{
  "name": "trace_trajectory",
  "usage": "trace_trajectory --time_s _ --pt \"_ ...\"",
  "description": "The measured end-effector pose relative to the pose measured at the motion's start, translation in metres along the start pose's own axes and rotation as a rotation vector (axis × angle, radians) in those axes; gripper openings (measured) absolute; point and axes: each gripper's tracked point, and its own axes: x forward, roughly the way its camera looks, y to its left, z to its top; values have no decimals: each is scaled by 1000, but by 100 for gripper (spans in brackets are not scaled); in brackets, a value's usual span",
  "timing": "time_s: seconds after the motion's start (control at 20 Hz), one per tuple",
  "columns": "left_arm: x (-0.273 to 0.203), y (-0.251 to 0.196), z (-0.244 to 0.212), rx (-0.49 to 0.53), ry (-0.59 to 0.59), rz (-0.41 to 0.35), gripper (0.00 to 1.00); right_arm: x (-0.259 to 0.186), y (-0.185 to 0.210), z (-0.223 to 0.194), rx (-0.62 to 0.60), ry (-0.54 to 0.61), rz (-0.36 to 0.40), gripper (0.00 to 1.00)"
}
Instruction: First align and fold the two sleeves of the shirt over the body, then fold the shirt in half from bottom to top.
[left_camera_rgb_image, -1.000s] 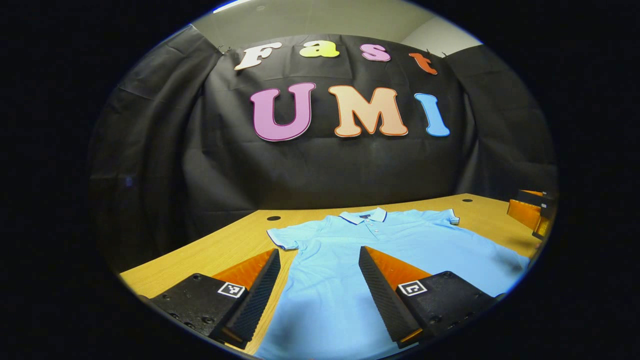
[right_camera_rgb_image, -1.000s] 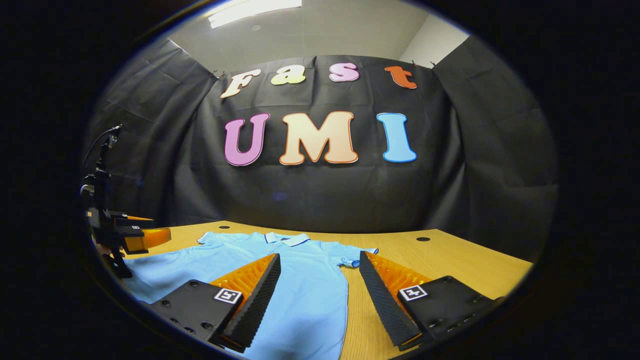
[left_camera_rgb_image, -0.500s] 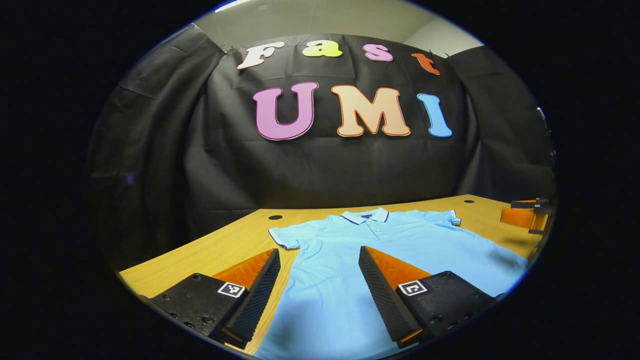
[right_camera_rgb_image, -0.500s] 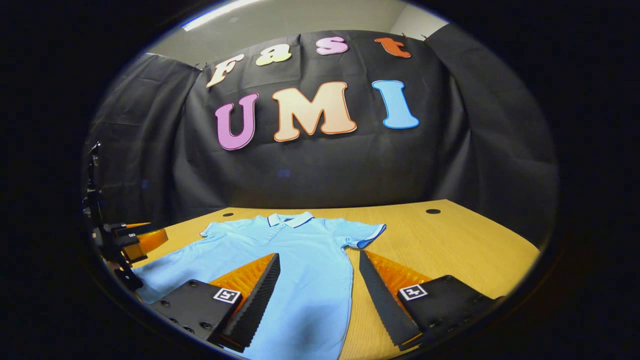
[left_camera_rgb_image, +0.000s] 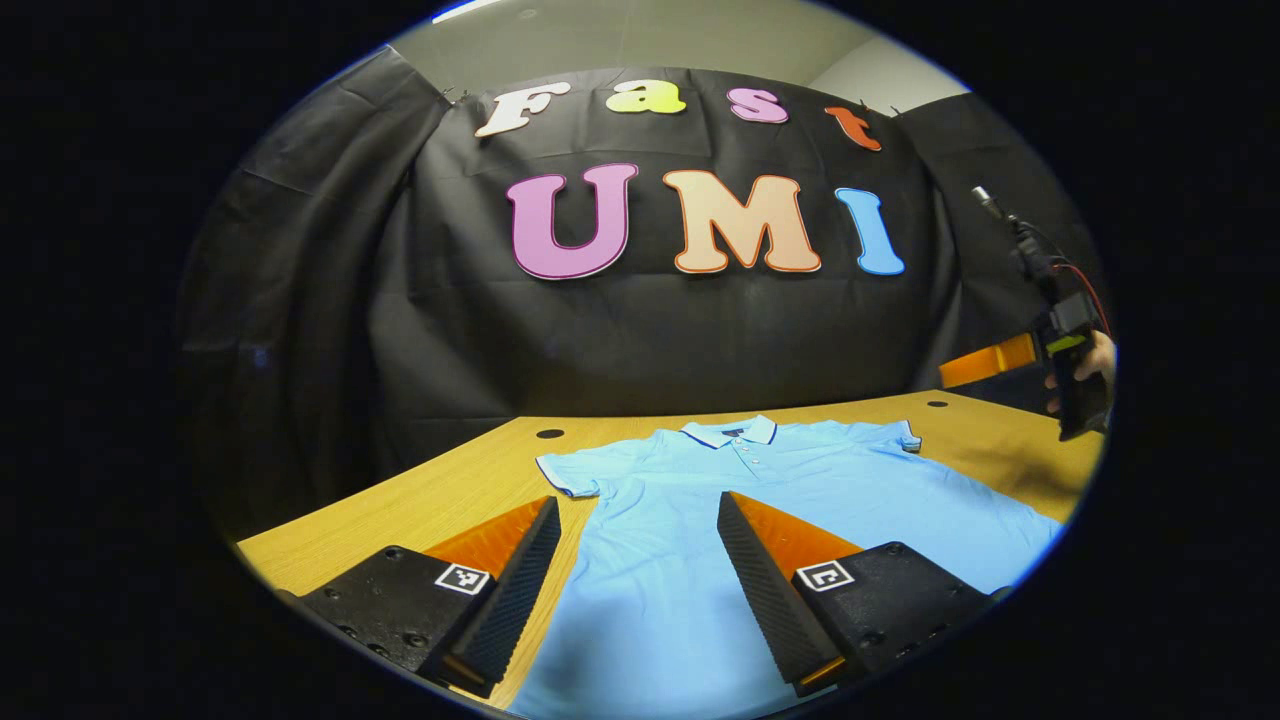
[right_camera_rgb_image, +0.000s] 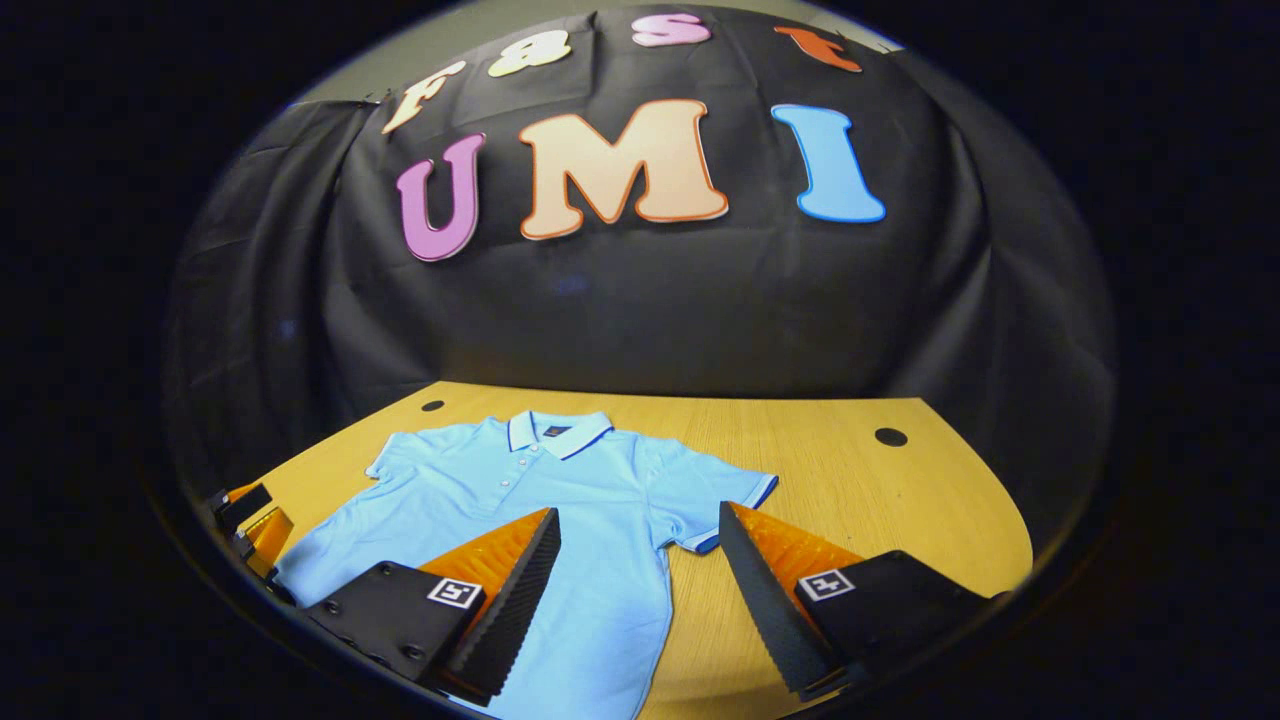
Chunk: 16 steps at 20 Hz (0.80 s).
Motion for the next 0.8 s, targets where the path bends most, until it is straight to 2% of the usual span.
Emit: trace_trajectory --time_s 0.2,0.4,0.8 --pt "0 0 -1 -15 5 -3 95 64 -36 7 -15 42 -94 98" --pt "1 0 -1 -12 8 -4 95 111 -72 -13 -10 99 -199 99" --pt "1 0 -1 -16 9 -4 95 156 -114 -56 105 215 -281 98"
